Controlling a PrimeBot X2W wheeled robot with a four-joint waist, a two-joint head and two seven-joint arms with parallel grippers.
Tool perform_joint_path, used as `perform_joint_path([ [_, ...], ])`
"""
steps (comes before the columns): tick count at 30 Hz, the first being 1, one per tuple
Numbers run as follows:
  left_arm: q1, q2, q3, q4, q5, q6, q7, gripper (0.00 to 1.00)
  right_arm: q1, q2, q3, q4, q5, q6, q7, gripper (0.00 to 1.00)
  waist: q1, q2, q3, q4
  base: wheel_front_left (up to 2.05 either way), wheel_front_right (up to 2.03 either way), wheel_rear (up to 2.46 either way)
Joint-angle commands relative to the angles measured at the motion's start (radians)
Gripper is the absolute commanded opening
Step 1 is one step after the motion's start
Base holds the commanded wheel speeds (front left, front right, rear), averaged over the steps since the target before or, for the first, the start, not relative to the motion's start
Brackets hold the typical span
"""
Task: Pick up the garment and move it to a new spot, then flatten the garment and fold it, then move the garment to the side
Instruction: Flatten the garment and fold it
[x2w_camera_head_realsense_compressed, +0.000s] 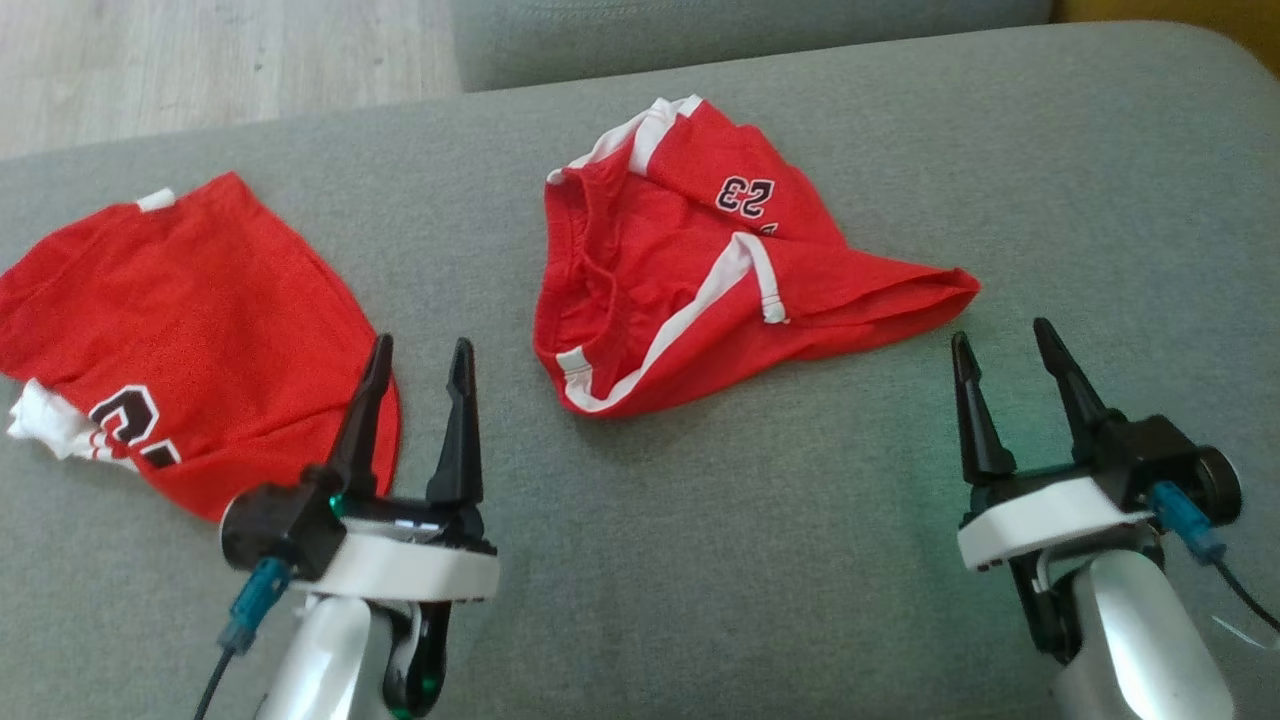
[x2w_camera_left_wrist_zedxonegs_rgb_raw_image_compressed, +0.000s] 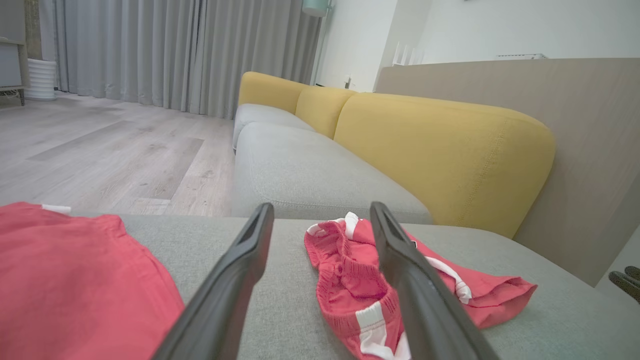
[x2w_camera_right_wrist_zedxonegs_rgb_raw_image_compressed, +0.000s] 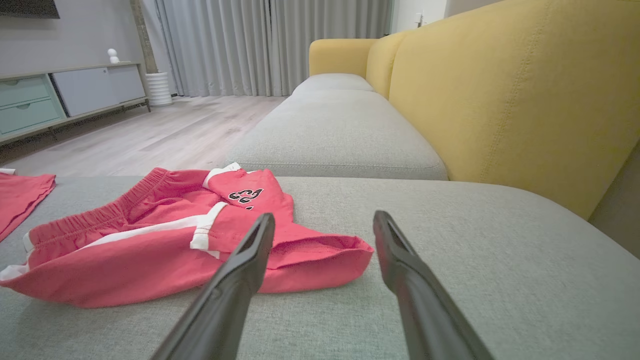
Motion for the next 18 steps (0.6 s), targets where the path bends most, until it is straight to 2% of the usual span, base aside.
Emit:
perform_joint_path([
  [1, -0.057, 0.005, 0.023, -0.032, 0.003, -0.003, -0.005, 1.0, -0.035, 0.012, 0.024, -0.037, -0.016, -0.001, -0.011, 1.0, -0.0001, -0.0001, 0.009, 0.008, 0.0, 0.0, 0.0],
  [8, -0.071, 0.005, -0.003, -0.026, -0.01, -0.005, -0.005, 1.0, -0.113, 0.013, 0.088, 0.033, -0.084, -0.001, -0.011, 1.0, -0.0001, -0.0001, 0.045, 0.055, 0.0, 0.0, 0.0],
  [13, -0.075, 0.005, -0.025, -0.016, -0.019, -0.002, -0.005, 1.0, -0.187, -0.001, 0.145, 0.145, -0.121, -0.001, -0.009, 1.0, -0.0001, -0.0001, 0.062, 0.097, 0.0, 0.0, 0.0],
  [18, -0.082, 0.005, -0.041, -0.013, -0.028, 0.002, -0.005, 1.0, -0.249, -0.013, 0.157, 0.259, -0.156, -0.001, -0.003, 1.0, -0.0001, -0.0001, 0.074, 0.137, 0.0, 0.0, 0.0],
])
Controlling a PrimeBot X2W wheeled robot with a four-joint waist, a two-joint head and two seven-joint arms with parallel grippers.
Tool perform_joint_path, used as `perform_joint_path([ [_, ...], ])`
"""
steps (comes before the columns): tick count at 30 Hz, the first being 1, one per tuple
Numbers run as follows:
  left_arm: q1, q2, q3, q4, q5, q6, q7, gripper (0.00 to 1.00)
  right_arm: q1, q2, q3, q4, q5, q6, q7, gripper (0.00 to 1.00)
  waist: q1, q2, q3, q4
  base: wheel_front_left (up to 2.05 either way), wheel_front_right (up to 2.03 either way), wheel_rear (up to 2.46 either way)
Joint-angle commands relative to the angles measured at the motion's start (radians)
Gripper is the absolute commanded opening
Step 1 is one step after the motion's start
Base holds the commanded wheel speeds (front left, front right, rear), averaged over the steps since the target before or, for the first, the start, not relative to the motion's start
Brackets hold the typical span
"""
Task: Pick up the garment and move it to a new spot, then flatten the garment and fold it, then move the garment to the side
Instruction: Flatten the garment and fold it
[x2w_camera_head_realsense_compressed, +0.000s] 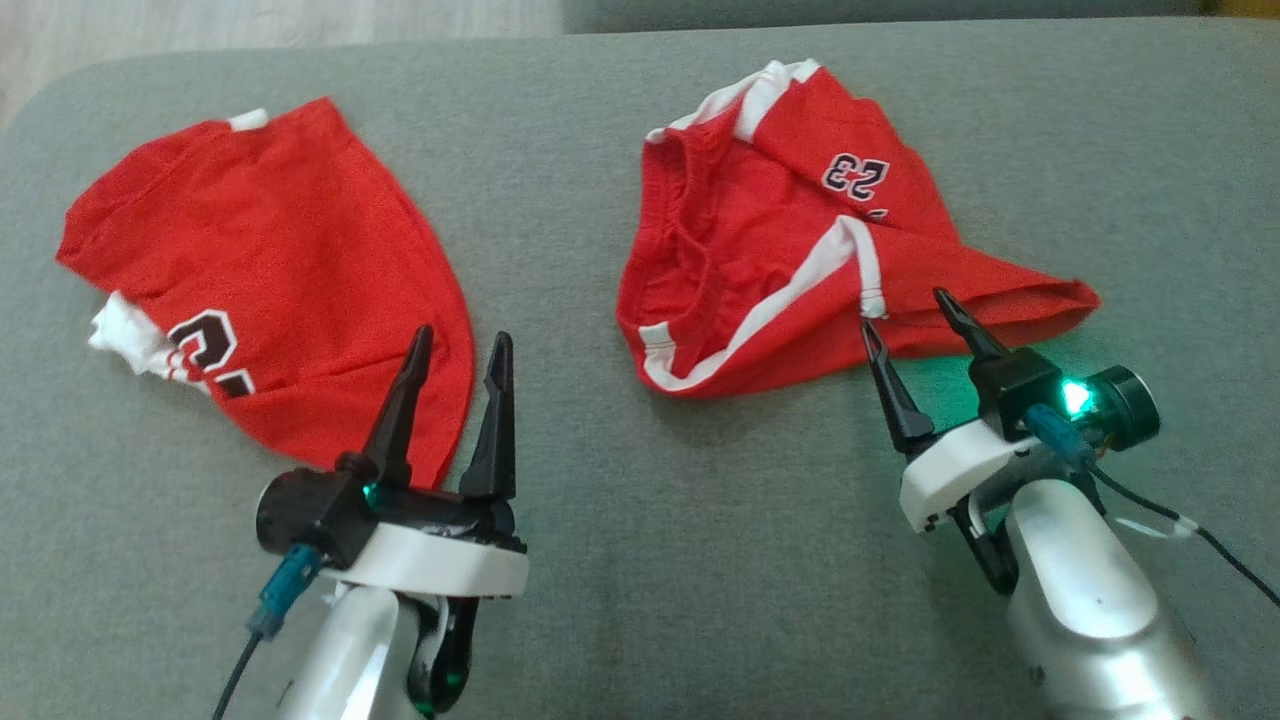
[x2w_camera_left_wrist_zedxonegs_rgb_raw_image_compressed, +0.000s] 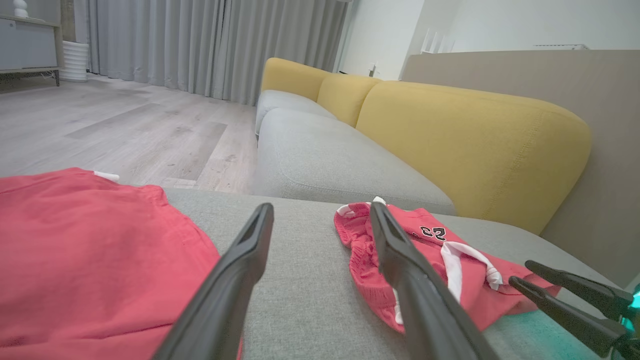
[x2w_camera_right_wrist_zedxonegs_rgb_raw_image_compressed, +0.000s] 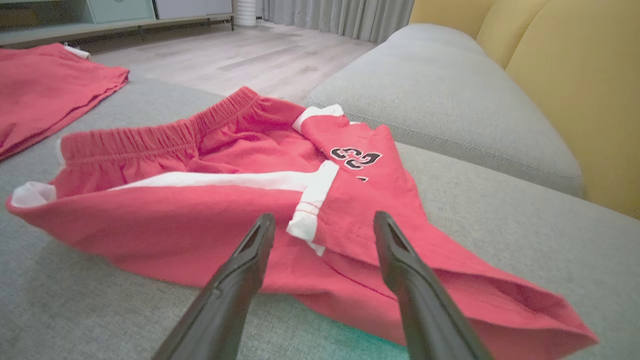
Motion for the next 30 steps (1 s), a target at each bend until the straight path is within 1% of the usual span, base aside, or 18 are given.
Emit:
perform_joint_path([
  [1, -0.048, 0.005, 0.024, -0.029, -0.004, 0.005, -0.005, 1.0, -0.042, -0.003, 0.018, -0.002, -0.014, -0.001, -0.005, 1.0, -0.0001, -0.0001, 0.009, 0.02, 0.0, 0.0, 0.0],
  [7, -0.05, 0.005, 0.018, -0.031, -0.009, 0.01, -0.005, 1.0, -0.102, -0.008, 0.006, 0.1, -0.077, -0.001, -0.009, 1.0, -0.0001, -0.0001, 0.025, 0.045, 0.0, 0.0, 0.0],
  [14, -0.053, 0.005, 0.019, -0.029, -0.008, 0.012, -0.005, 1.0, -0.14, 0.001, -0.025, 0.144, -0.105, -0.001, -0.012, 1.0, -0.0001, -0.0001, 0.038, 0.052, 0.0, 0.0, 0.0],
  [15, -0.054, 0.005, 0.019, -0.028, -0.008, 0.012, -0.005, 1.0, -0.142, 0.003, -0.027, 0.142, -0.106, -0.001, -0.012, 0.62, -0.0001, -0.0001, 0.038, 0.052, 0.0, 0.0, 0.0],
  [16, -0.054, 0.005, 0.019, -0.028, -0.008, 0.012, -0.005, 1.0, -0.142, 0.003, -0.027, 0.142, -0.106, -0.001, -0.012, 0.62, -0.0001, -0.0001, 0.038, 0.052, 0.0, 0.0, 0.0],
  [17, -0.055, 0.005, 0.019, -0.027, -0.008, 0.013, -0.005, 1.0, -0.142, 0.005, -0.029, 0.14, -0.107, -0.001, -0.012, 0.23, -0.0001, -0.0001, 0.038, 0.051, 0.0, 0.0, 0.0],
  [18, -0.055, 0.005, 0.02, -0.026, -0.008, 0.013, -0.005, 1.0, -0.142, 0.006, -0.03, 0.137, -0.108, -0.001, -0.012, 0.0, -0.0001, -0.0001, 0.037, 0.049, 0.0, 0.0, 0.0],
  [25, -0.053, 0.005, 0.036, -0.021, -0.002, 0.014, -0.005, 1.0, -0.118, 0.009, -0.05, 0.086, -0.093, -0.001, -0.013, 0.0, -0.0001, -0.0001, 0.026, 0.021, 0.0, 0.0, 0.0],
  [30, -0.052, 0.005, 0.059, -0.02, 0.014, 0.008, -0.005, 1.0, -0.067, -0.007, -0.085, 0.018, -0.061, -0.001, -0.013, 0.0, -0.0001, -0.0001, 0.013, -0.016, 0.0, 0.0, 0.0],
])
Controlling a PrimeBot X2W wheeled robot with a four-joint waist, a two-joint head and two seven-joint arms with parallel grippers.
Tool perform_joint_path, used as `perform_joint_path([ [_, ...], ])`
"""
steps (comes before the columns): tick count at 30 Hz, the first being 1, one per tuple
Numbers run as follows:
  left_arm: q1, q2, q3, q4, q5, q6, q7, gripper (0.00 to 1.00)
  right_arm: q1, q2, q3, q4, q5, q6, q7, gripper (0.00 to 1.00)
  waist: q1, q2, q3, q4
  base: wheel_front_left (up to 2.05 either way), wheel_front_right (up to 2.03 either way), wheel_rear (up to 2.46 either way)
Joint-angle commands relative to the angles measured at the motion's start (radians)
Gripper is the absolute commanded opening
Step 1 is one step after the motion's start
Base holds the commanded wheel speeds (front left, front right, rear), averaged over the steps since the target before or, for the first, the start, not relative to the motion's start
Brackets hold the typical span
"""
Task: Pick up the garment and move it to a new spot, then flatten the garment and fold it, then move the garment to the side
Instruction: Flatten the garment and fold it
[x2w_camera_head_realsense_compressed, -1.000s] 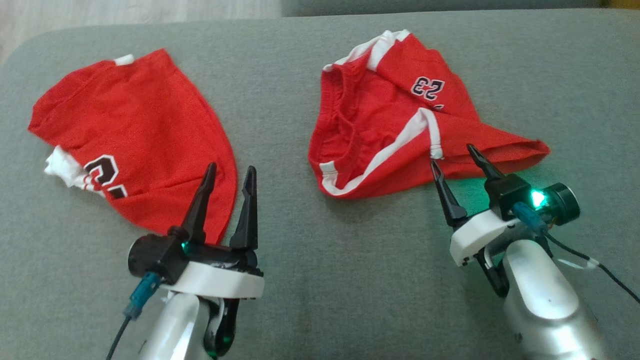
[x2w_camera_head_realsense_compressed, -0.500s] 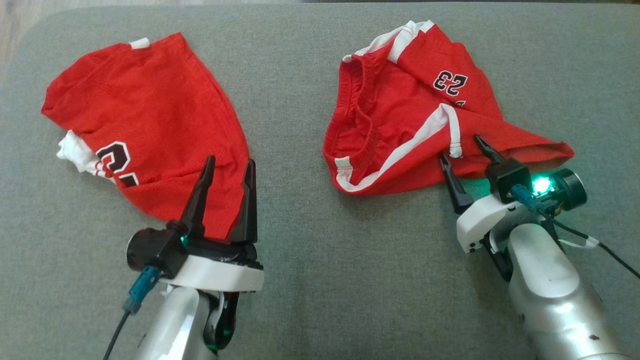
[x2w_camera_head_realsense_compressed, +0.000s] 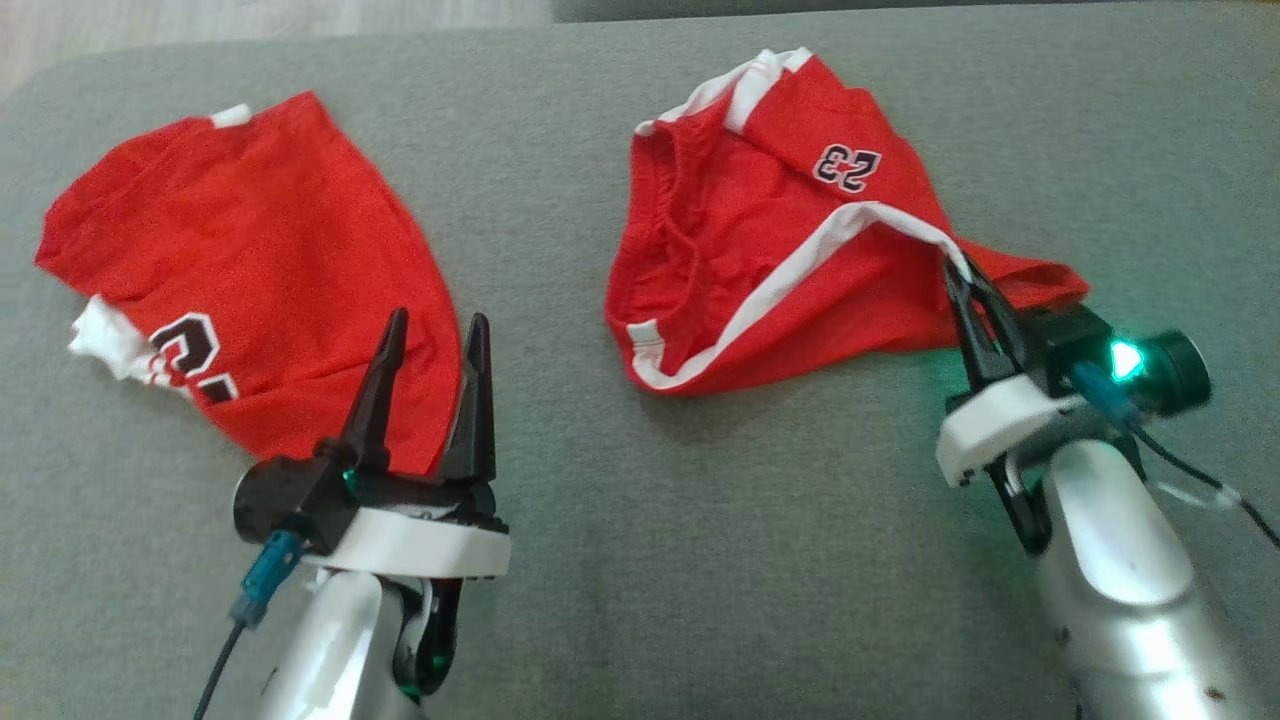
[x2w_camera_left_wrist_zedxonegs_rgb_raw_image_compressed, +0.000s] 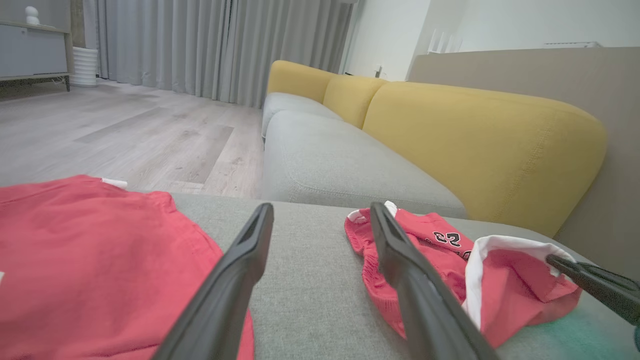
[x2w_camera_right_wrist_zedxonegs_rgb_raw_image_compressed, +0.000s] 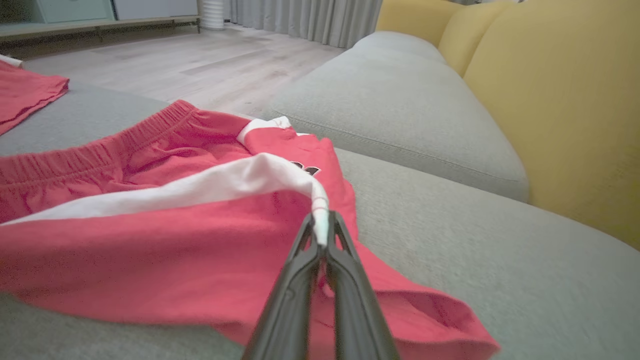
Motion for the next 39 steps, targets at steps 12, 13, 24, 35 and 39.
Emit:
perform_joint_path([
  [12, -0.117, 0.073, -0.054, 0.08, 0.112, -0.033, -0.005, 1.0, 0.186, -0.072, 0.008, -0.146, 0.127, -0.001, -0.002, 0.0, 0.0, 0.0, -0.009, -0.134, 0.0, 0.0, 0.0],
  [13, -0.133, 0.09, -0.091, 0.1, 0.107, -0.033, -0.005, 1.0, 0.189, -0.075, 0.009, -0.147, 0.129, -0.001, 0.001, 0.0, 0.0, 0.0, -0.008, -0.14, 0.0, 0.0, 0.0],
  [24, -0.373, 0.278, -0.444, 0.242, -0.022, -0.034, 0.113, 1.0, 0.183, -0.06, 0.021, -0.136, 0.124, -0.001, 0.001, 0.0, 0.0, 0.0, 0.024, -0.171, 0.0, 0.0, 0.0],
  [35, -0.519, 0.355, -0.666, 0.287, -0.118, -0.034, 0.19, 1.0, 0.186, -0.034, 0.009, -0.132, 0.111, -0.001, -0.006, 0.0, 0.0, 0.0, 0.054, -0.188, 0.0, 0.0, 0.0],
  [39, -0.548, 0.367, -0.697, 0.312, -0.146, -0.034, 0.184, 1.0, 0.185, -0.03, 0.007, -0.13, 0.107, -0.001, -0.008, 0.0, 0.0, 0.0, 0.058, -0.191, 0.0, 0.0, 0.0],
])
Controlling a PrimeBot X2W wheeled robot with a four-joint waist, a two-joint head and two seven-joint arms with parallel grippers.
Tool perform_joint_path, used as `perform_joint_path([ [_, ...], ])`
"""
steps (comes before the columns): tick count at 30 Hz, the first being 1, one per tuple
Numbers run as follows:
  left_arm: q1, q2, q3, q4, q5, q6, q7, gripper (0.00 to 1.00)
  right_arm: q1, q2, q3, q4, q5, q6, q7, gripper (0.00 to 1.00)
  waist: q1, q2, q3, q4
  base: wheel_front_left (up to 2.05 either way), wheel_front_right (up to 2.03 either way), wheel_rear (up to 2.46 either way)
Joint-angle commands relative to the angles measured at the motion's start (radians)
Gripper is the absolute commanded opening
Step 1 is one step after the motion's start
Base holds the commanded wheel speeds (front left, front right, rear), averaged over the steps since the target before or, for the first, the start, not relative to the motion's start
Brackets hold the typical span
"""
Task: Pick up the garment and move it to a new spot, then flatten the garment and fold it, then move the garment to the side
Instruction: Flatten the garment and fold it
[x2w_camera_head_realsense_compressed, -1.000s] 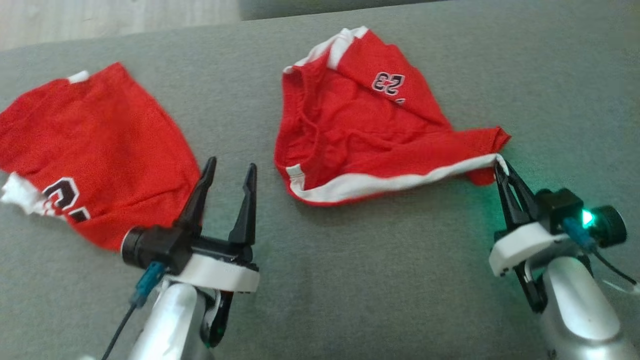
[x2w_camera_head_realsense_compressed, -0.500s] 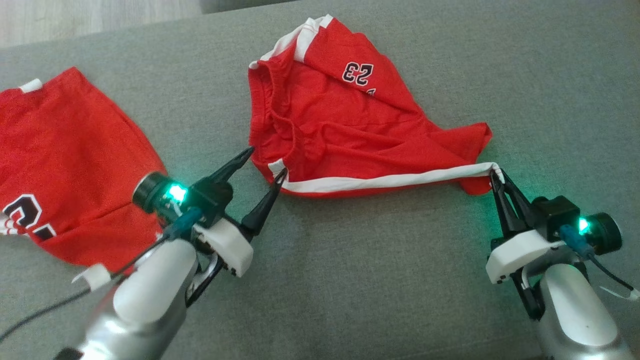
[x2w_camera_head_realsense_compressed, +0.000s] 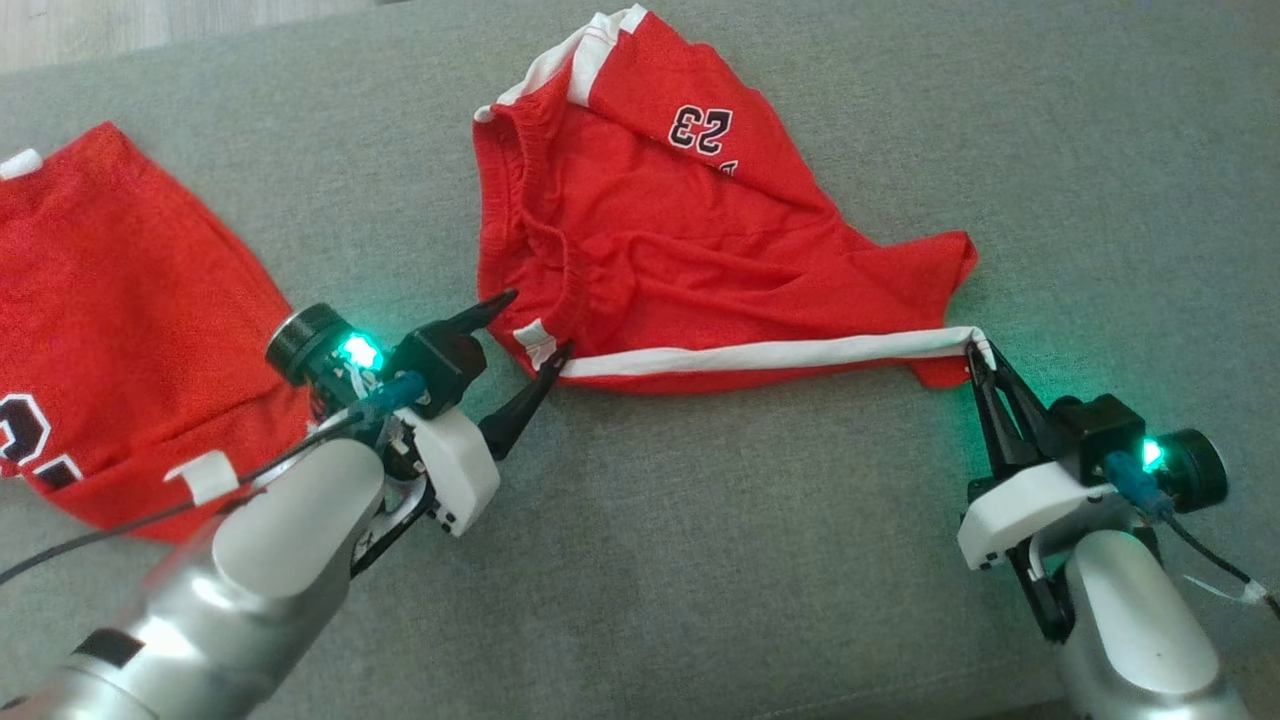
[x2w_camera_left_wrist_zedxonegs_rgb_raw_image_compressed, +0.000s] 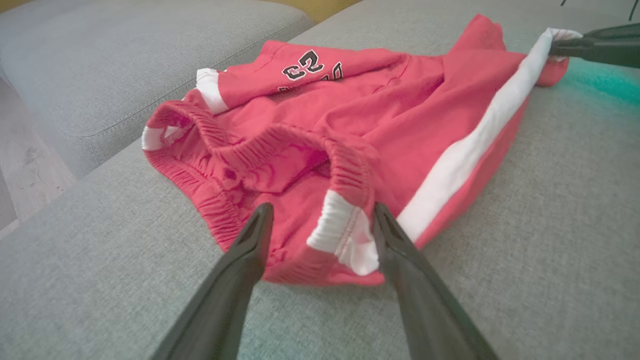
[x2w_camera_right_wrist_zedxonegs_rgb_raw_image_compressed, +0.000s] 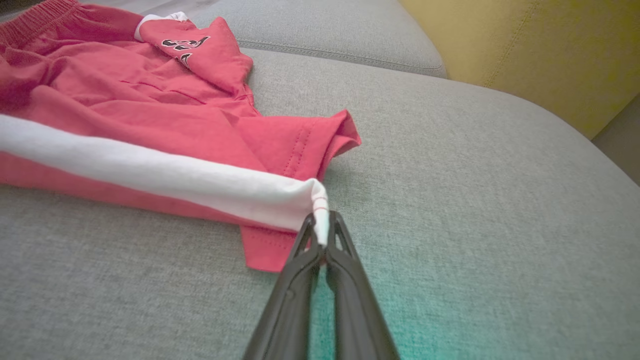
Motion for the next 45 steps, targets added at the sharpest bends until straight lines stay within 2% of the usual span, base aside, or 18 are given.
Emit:
perform_joint_path([
  [1, -0.052, 0.036, 0.02, -0.012, -0.008, 0.002, -0.007, 1.0, -0.008, -0.002, 0.014, -0.022, -0.005, -0.001, -0.011, 0.0, -0.0001, 0.0, 0.0, 0.0, 0.0, 0.0, 0.0],
  [5, -0.068, 0.04, -0.02, 0.004, -0.033, 0.002, 0.0, 1.0, -0.008, -0.001, 0.011, -0.019, -0.009, -0.001, -0.012, 0.0, -0.0001, 0.0, 0.0, 0.001, 0.0, 0.0, 0.0],
  [6, -0.071, 0.041, -0.032, 0.005, -0.043, 0.002, 0.003, 0.95, -0.009, -0.001, 0.011, -0.018, -0.01, -0.001, -0.013, 0.0, -0.0001, 0.0, 0.0, 0.001, 0.0, 0.0, 0.0],
  [7, -0.075, 0.043, -0.043, 0.005, -0.052, 0.002, 0.003, 0.4, -0.009, -0.001, 0.011, -0.018, -0.011, -0.001, -0.013, 0.0, -0.0001, 0.0, -0.001, 0.002, 0.0, 0.0, 0.0],
  [8, -0.078, 0.044, -0.052, 0.004, -0.063, 0.002, 0.001, 0.11, -0.01, -0.001, 0.011, -0.017, -0.011, -0.001, -0.013, 0.0, -0.0001, 0.0, -0.001, 0.002, 0.0, 0.0, 0.0],
  [9, -0.08, 0.045, -0.059, 0.003, -0.074, 0.002, -0.001, 0.0, -0.011, -0.001, 0.011, -0.016, -0.012, -0.001, -0.013, 0.0, -0.0001, 0.0, -0.002, 0.003, 0.0, 0.0, 0.0],
  [16, -0.085, 0.047, -0.064, 0.007, -0.125, 0.002, -0.049, 0.0, -0.015, -0.012, 0.009, -0.018, -0.021, -0.001, -0.014, 0.0, -0.0001, 0.0, -0.018, 0.013, 0.0, 0.0, 0.0],
  [23, -0.061, 0.053, 0.012, -0.034, -0.199, 0.025, -0.125, 0.0, -0.044, -0.038, 0.028, -0.105, -0.016, -0.001, -0.014, 0.0, -0.0001, 0.0, -0.064, 0.018, 0.0, 0.0, 0.0],
  [27, -0.086, 0.083, 0.077, -0.108, -0.216, 0.068, -0.158, 0.0, -0.117, -0.082, 0.073, -0.234, 0.029, -0.001, -0.014, 0.0, -0.0001, 0.0, -0.106, 0.024, 0.0, 0.0, 0.0],
  [31, -0.126, 0.095, 0.133, -0.172, -0.227, 0.104, -0.171, 0.0, -0.204, -0.141, 0.113, -0.294, 0.04, -0.001, -0.012, 0.0, -0.0001, 0.0, -0.146, 0.035, 0.0, 0.0, 0.0],
  [40, -0.182, 0.09, 0.228, -0.267, -0.234, 0.183, -0.187, 0.0, -0.374, -0.245, 0.222, -0.318, 0.071, -0.001, 0.028, 0.0, -0.0001, 0.0, -0.218, 0.053, 0.0, 0.0, 0.0],
  [45, -0.168, 0.085, 0.289, -0.312, -0.238, 0.24, -0.192, 0.0, -0.397, -0.27, 0.243, -0.31, 0.078, -0.001, 0.036, 0.0, -0.0001, 0.0, -0.256, 0.059, 0.0, 0.0, 0.0],
])
